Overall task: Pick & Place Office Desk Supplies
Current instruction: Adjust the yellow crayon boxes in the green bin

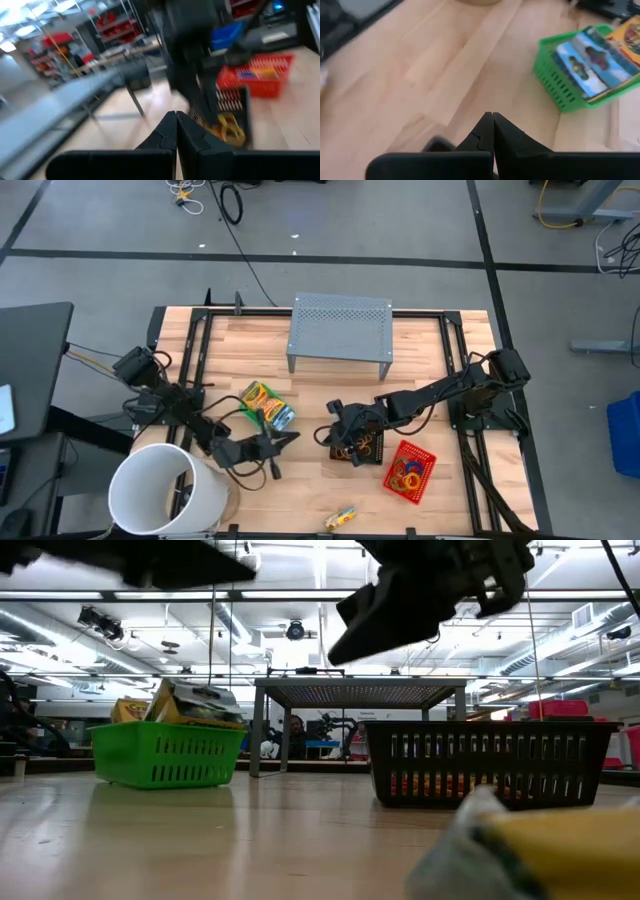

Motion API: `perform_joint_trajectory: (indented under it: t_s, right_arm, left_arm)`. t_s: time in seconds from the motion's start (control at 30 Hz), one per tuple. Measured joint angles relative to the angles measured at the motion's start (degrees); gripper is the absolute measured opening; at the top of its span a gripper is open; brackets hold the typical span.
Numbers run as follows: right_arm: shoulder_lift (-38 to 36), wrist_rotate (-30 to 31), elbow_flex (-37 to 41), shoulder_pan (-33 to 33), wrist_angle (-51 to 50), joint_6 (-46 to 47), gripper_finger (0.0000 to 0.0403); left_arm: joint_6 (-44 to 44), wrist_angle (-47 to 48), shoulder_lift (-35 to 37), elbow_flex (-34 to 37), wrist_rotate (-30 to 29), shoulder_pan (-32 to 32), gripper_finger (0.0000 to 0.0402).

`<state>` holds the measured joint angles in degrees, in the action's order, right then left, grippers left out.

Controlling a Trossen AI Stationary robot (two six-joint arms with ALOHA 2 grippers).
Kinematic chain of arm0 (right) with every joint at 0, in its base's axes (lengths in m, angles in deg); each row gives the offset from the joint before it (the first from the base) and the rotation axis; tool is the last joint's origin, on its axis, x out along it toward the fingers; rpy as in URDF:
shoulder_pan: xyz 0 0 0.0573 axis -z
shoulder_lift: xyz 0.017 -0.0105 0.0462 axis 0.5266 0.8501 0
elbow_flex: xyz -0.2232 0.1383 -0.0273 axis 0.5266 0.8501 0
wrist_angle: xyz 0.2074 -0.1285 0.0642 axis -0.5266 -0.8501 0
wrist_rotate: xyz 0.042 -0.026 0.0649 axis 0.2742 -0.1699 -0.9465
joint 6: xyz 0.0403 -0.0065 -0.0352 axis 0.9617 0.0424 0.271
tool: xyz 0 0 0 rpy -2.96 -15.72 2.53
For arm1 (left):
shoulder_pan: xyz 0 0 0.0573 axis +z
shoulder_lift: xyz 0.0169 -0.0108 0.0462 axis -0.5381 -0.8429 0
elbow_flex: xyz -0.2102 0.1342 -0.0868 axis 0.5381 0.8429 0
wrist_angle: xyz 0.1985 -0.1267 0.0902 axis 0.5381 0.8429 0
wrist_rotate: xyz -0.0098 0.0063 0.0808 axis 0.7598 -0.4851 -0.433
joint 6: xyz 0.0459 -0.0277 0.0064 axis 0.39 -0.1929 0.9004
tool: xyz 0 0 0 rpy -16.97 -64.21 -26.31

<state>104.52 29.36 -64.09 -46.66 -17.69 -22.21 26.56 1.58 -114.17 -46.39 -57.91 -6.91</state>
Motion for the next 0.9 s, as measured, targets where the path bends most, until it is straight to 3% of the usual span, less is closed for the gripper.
perform_joint_trajectory:
  t_s: [0.1, 0.27, 0.4, 0.53, 0.73, 0.9]
  right_arm:
    - [0.8, -2.1, 0.0, 0.8, -0.8, -4.5, 0.0001]
    - [4.5, -5.1, 0.0, 3.5, 1.3, -12.7, 0.0]
    - [7.8, -7.0, -0.6, 6.7, 6.0, -16.8, 0.0]
    - [11.5, -12.2, -3.5, 9.8, 5.5, -19.0, 0.0]
    - [17.6, -10.8, -10.7, 11.5, 4.6, -23.8, 0.0]
    - [21.2, -3.9, -14.8, 11.5, 4.2, -26.6, 0.0]
  left_arm:
    - [3.8, 0.0, 0.0, -3.8, -0.1, 1.8, 0.0001]
    - [2.3, -0.8, 0.0, -7.1, 0.7, 5.1, 0.0001]
    - [1.9, -5.5, 0.0, -7.4, 0.8, 7.0, 0.0001]
    - [6.9, -12.5, 0.0, -7.4, 0.6, 6.9, 0.0001]
    - [19.5, -27.3, 0.4, -7.4, -1.5, 4.6, 0.0001]
    - [29.0, -34.1, 1.1, -7.8, -2.6, 1.8, 0.0001]
